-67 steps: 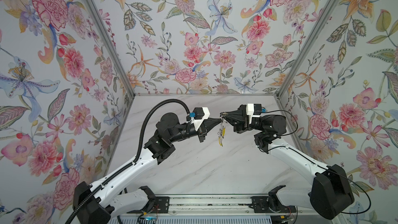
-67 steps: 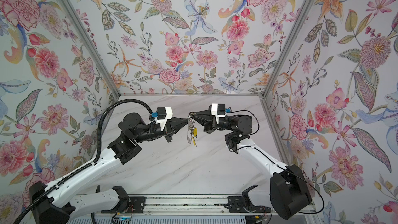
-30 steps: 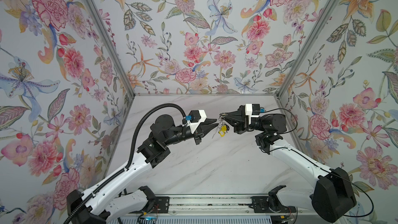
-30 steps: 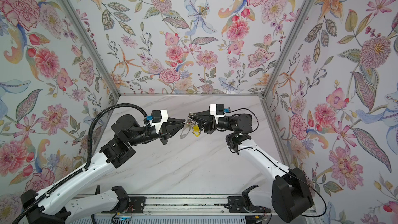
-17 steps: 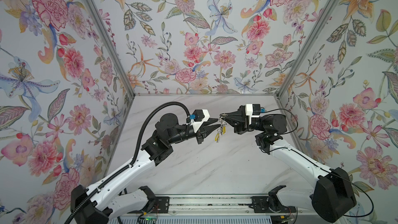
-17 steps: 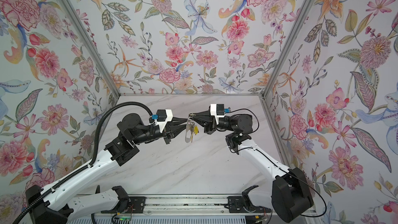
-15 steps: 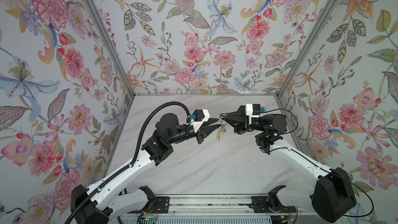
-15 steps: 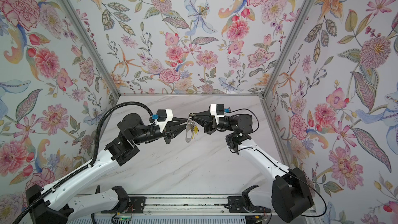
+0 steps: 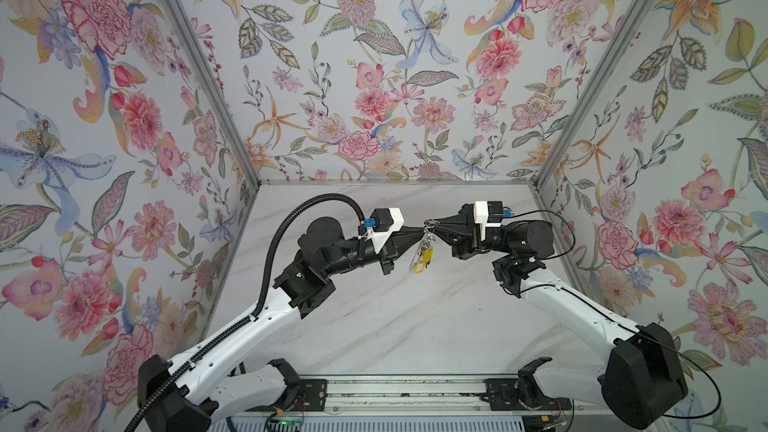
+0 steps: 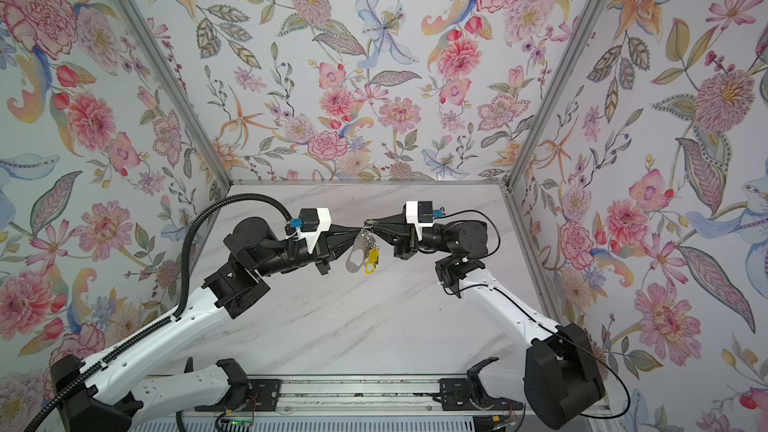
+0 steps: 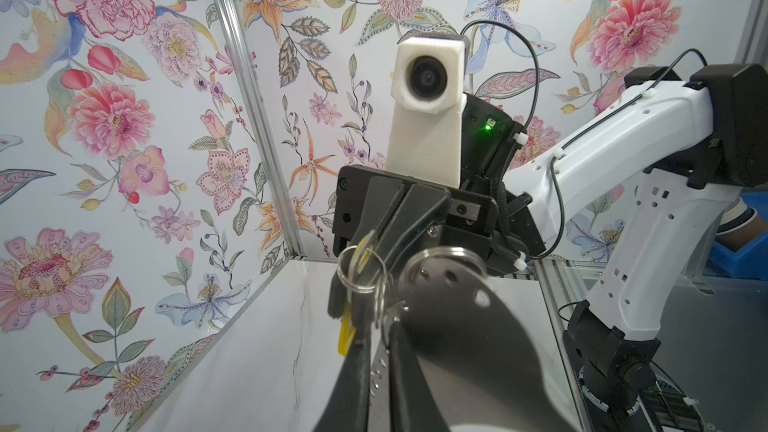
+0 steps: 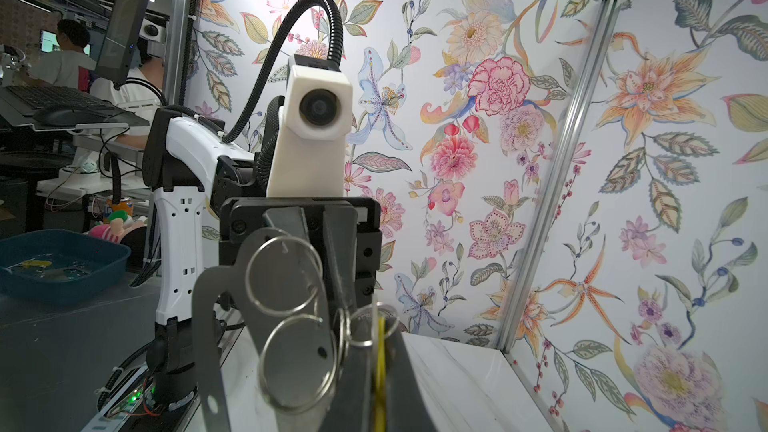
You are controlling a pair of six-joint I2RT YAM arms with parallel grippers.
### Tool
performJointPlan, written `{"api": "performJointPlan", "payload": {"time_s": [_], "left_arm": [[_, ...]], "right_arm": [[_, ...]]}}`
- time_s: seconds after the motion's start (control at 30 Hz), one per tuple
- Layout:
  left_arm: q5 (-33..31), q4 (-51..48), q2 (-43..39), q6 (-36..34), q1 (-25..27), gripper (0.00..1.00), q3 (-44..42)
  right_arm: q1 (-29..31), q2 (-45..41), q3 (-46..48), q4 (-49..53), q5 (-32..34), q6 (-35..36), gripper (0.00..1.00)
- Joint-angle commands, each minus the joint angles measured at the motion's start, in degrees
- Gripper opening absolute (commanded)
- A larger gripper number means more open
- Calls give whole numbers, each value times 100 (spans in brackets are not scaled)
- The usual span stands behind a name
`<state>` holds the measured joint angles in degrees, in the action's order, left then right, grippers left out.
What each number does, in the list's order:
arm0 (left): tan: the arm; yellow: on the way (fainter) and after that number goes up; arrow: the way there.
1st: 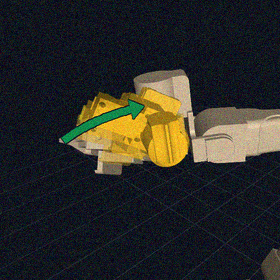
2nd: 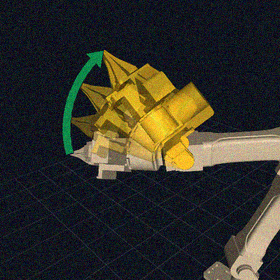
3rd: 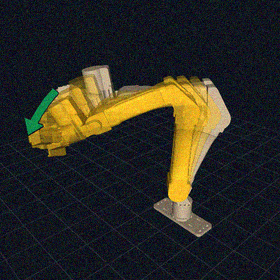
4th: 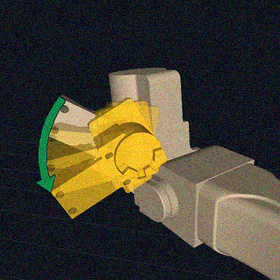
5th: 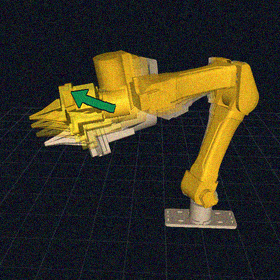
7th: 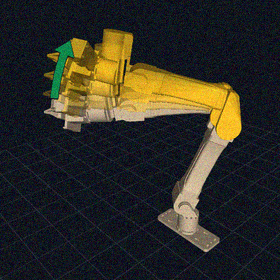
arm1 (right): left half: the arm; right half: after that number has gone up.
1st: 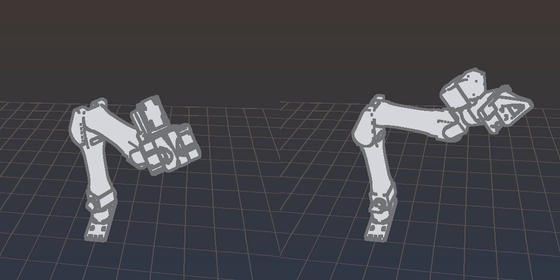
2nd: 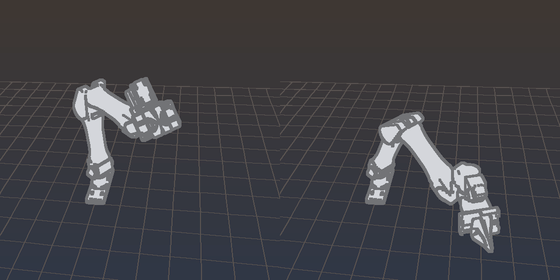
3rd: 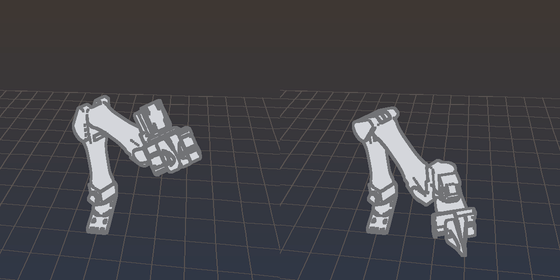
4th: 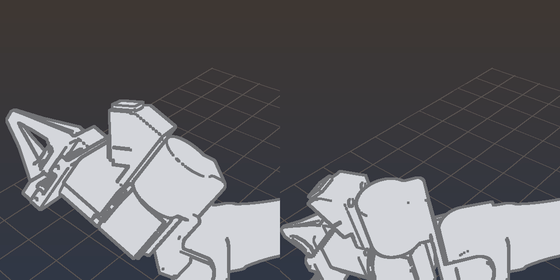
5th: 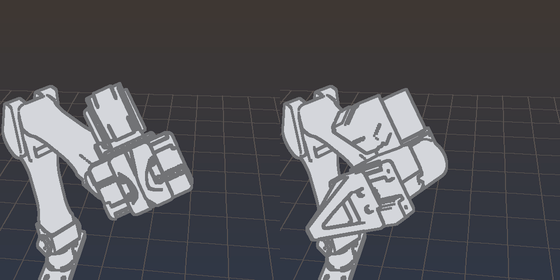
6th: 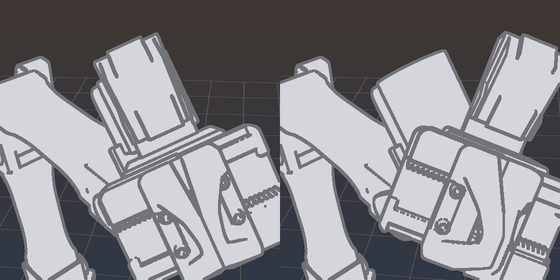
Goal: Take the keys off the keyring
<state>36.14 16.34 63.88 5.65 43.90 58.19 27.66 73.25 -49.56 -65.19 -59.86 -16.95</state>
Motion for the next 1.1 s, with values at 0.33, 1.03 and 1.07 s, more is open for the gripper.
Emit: {"api": "performJointPlan", "payload": {"time_s": [0.33,1.03,1.07], "left_arm": [[65,12,-90,-166,46,0,185],[-543,-3848,363,-3105,246,0,2087],[-659,-4018,412,-3207,282,0,2176]], "right_arm": [[83,-276,-333,1027,-21,778,0],[863,-1031,-1438,6983,2233,5216,0],[901,-1028,-1473,7118,2396,5304,0]]}}
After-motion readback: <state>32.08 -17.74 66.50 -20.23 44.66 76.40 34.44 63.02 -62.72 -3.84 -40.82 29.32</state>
